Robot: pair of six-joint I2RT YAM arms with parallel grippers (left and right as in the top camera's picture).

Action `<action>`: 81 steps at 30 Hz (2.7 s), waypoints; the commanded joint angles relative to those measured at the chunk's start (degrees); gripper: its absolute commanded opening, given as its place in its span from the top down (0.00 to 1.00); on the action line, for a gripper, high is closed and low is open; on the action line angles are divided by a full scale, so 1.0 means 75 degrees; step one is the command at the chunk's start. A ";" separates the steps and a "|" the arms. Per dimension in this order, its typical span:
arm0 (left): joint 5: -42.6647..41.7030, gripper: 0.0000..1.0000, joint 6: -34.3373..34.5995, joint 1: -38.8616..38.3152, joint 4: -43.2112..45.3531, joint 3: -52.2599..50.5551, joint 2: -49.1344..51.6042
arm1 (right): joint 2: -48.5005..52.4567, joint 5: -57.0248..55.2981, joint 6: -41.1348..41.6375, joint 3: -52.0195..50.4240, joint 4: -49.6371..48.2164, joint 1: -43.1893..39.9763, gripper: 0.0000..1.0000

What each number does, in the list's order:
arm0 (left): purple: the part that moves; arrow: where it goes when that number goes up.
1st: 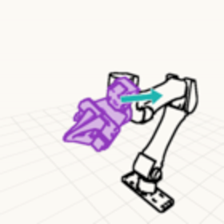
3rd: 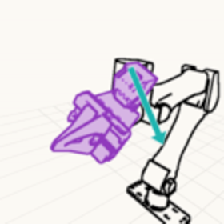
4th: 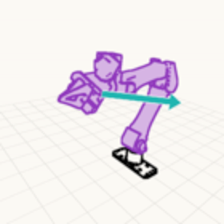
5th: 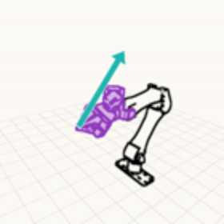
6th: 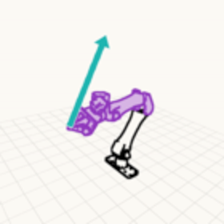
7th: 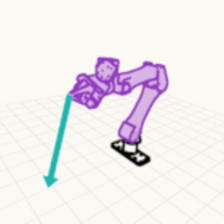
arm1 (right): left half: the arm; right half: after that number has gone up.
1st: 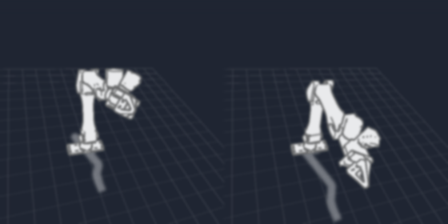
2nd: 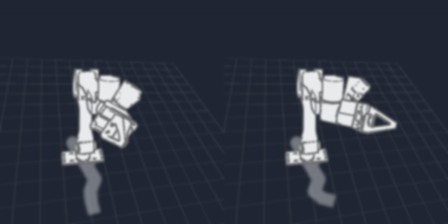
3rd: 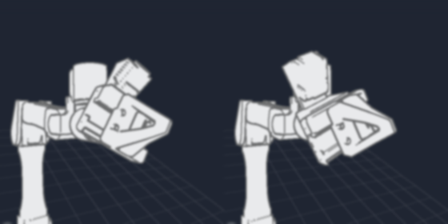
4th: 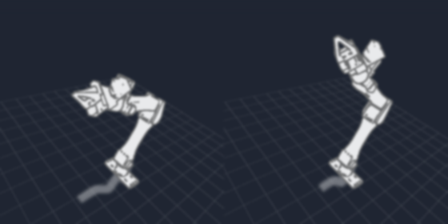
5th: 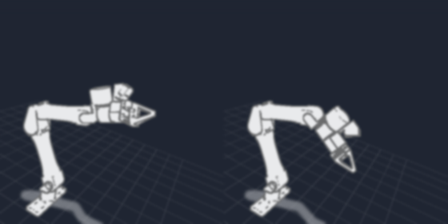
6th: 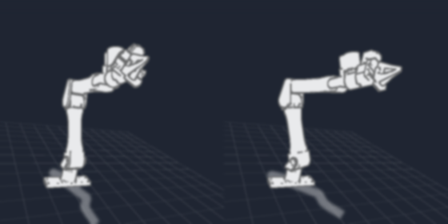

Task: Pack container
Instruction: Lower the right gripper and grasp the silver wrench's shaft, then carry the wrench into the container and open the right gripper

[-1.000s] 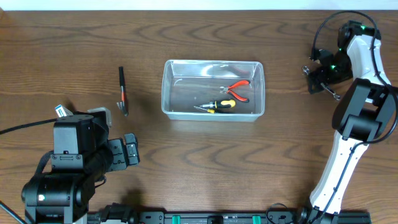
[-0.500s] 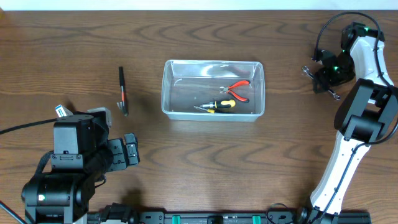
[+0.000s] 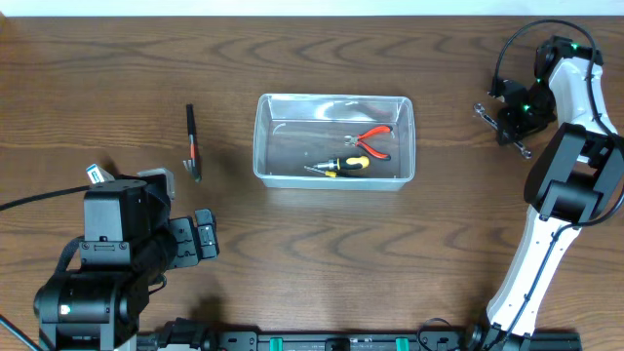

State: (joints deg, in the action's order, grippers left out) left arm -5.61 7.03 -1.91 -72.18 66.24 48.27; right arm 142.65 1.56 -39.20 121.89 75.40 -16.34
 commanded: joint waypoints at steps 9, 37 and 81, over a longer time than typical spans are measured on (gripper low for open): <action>0.0035 0.02 -0.0131 0.0032 -0.0038 0.0050 -0.0006 | 0.0125 -0.0262 0.0265 -0.0198 -0.0102 0.0012 0.58; 0.0035 0.02 -0.0134 0.0032 -0.0041 0.0050 -0.0006 | 0.0125 -0.0376 0.0455 -0.1341 -0.0775 0.0041 0.71; 0.0035 0.02 -0.0134 0.0032 -0.0087 0.0050 -0.0006 | -0.3707 -0.0146 0.1635 -0.0015 -0.0431 0.3456 0.99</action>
State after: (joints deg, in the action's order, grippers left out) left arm -5.61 7.01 -1.93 -72.69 66.24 48.27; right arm 117.84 0.36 -26.22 121.03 71.11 6.46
